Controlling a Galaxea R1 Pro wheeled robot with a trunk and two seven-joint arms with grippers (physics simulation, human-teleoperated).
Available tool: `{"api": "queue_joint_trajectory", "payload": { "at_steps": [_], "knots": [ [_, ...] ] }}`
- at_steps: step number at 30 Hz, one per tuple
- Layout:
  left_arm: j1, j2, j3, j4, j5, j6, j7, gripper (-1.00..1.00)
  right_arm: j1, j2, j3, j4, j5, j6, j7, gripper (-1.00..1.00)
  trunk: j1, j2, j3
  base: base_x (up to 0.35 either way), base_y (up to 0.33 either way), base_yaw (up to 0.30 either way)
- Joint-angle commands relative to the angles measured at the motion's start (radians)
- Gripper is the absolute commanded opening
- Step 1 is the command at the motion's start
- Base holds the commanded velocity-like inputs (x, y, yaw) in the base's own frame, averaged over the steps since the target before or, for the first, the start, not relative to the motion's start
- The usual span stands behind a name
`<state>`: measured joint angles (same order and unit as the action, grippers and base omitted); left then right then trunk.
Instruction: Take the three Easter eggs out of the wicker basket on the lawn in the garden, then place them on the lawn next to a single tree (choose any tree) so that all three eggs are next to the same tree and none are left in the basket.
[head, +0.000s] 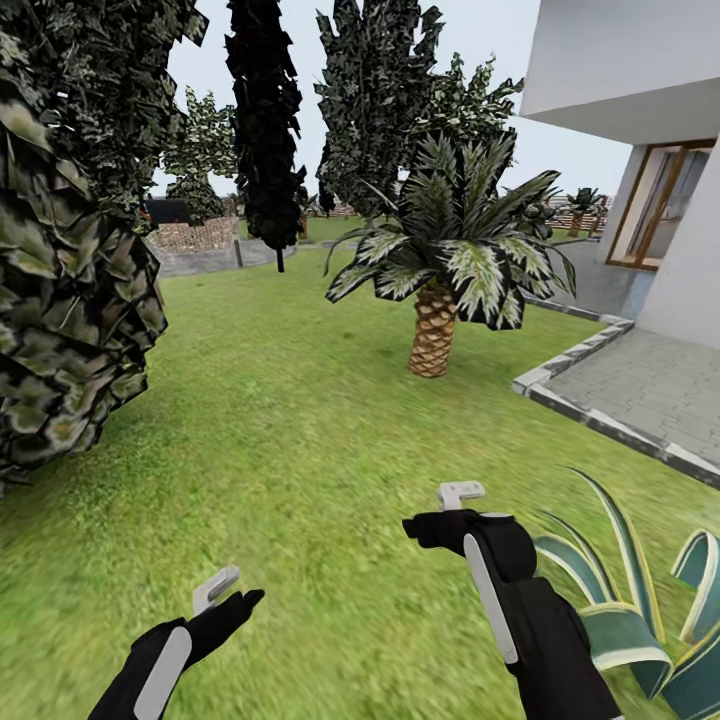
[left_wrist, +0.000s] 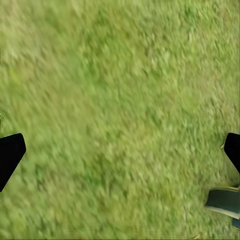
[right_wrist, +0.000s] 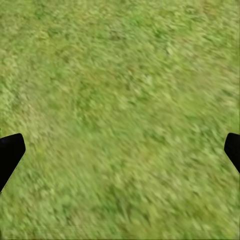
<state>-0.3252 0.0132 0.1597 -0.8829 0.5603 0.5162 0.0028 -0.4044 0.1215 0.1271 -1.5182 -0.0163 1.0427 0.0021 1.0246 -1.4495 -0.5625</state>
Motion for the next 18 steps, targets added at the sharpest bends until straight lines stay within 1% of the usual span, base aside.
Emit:
{"api": "queue_joint_trajectory", "payload": {
  "at_steps": [1,7,14,18],
  "knots": [
    [0.000,0.000,0.002,-0.001,0.006,0.005,0.000,1.00,-0.001,0.000,0.000,-0.001,-0.001,0.004,0.000,1.00,0.000,-0.001,-0.001,0.258,0.172,0.001],
    [0.000,-0.005,0.000,-0.001,-0.002,0.001,0.001,1.00,0.000,-0.003,-0.001,-0.010,-0.002,0.004,0.002,1.00,0.000,-0.001,-0.001,0.294,0.107,0.000],
    [0.000,-0.008,0.000,-0.001,-0.003,-0.001,0.002,1.00,0.000,0.001,-0.003,-0.002,-0.001,0.004,0.003,1.00,0.000,-0.001,-0.001,0.313,0.018,0.000],
    [0.000,-0.010,0.001,-0.007,-0.004,-0.002,0.002,1.00,0.000,0.000,0.006,0.005,0.002,0.004,0.002,1.00,0.000,-0.001,-0.001,0.316,0.016,0.000]
  ]
}}
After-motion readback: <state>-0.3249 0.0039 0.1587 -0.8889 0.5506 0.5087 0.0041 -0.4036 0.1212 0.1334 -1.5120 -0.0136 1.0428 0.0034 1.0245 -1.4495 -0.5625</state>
